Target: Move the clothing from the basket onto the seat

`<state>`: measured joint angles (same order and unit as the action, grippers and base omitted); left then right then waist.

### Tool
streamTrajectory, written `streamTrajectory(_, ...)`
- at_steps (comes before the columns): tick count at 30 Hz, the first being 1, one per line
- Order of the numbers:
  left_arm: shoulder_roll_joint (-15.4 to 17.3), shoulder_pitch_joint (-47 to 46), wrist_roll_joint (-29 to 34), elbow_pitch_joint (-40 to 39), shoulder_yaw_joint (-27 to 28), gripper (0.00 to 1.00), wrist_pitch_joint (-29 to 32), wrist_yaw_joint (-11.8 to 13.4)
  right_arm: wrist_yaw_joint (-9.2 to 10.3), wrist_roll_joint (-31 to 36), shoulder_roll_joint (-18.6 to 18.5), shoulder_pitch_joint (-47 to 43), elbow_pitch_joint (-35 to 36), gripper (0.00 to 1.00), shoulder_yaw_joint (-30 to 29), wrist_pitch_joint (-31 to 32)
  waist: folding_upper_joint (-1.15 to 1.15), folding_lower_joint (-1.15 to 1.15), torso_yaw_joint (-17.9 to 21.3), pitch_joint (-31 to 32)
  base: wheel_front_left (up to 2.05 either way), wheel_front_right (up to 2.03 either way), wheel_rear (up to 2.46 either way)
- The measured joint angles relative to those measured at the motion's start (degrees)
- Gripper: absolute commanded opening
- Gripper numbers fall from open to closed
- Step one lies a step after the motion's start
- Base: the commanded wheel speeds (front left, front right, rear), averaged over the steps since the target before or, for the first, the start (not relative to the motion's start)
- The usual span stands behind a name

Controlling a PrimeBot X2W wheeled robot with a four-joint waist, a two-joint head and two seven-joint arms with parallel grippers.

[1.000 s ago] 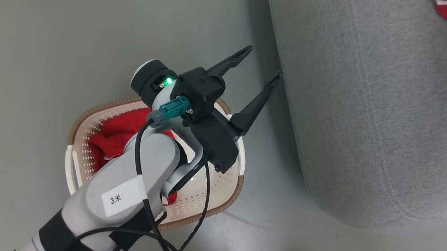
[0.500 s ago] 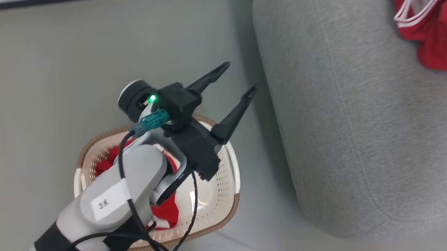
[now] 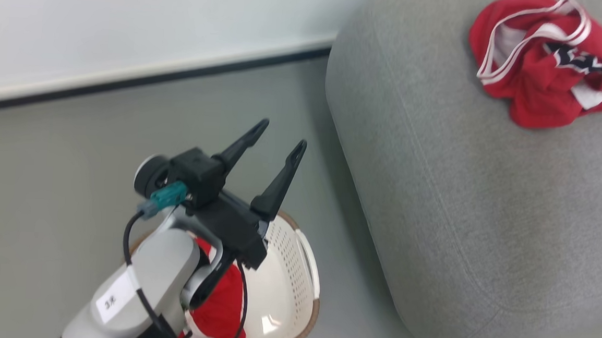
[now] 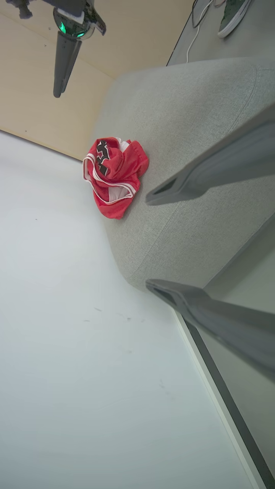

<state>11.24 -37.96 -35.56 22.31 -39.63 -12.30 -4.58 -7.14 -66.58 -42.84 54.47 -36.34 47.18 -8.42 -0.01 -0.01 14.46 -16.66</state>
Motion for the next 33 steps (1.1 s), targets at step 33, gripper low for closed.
streamTrajectory(33, 4.79, 24.12, -3.31, -5.25, 11.69, 1.00, -2.00, 10.16, 13.26, 5.02, 1.77, -37.54, 27.65, 1.00, -8.68, -5.87, 0.00, 0.01, -12.33, 16.47, 0.00, 0.00, 0.00)
